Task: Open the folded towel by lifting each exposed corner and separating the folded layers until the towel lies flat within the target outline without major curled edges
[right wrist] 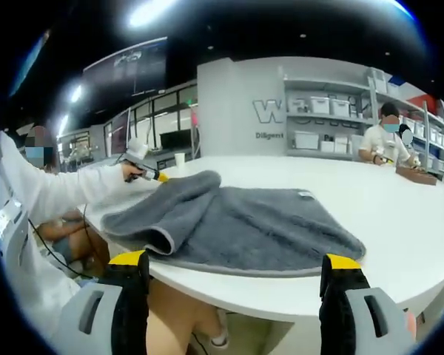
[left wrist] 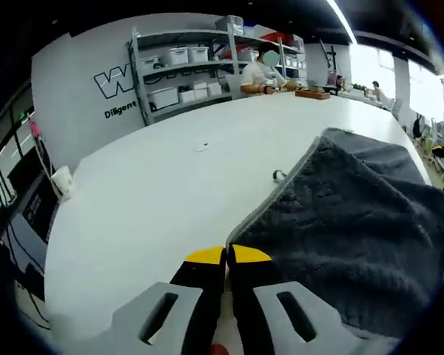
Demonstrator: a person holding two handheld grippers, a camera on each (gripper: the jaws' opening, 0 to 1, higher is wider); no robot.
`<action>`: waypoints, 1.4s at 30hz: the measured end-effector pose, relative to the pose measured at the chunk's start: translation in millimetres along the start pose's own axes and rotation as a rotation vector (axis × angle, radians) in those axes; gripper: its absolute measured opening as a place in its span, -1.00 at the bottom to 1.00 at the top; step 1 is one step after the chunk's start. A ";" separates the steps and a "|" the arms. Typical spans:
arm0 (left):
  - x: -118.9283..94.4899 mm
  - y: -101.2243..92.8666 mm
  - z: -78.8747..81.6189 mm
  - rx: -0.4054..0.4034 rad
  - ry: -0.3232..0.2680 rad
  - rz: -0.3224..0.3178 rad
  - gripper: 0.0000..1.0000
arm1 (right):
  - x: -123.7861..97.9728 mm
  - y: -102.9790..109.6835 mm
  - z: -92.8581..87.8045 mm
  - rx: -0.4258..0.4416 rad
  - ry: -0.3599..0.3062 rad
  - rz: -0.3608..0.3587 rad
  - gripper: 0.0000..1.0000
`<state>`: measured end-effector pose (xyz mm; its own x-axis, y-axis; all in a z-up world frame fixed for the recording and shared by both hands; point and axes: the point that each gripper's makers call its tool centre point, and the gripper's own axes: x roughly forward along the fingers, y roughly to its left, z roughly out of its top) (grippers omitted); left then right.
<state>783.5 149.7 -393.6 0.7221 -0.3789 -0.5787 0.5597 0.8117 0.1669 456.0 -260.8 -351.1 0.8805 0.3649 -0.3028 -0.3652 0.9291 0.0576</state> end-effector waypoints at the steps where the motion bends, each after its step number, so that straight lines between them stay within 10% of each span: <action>1: -1.5 7.9 -5.3 0.024 0.025 0.023 -0.96 | 0.1 -0.2 0.2 -0.001 0.000 -0.001 0.92; 31: -31.2 165.8 -65.2 0.171 0.418 0.448 -0.96 | 2.6 -0.3 1.3 0.007 -0.002 0.004 0.92; 42: -45.1 150.9 -38.2 0.142 0.295 0.456 -0.73 | 4.3 2.3 1.5 0.008 0.000 0.008 0.93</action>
<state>819.9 306.3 -372.8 0.7711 0.1537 -0.6179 0.2809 0.7888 0.5467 459.4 -256.9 -350.9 0.8775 0.3723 -0.3025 -0.3698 0.9266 0.0676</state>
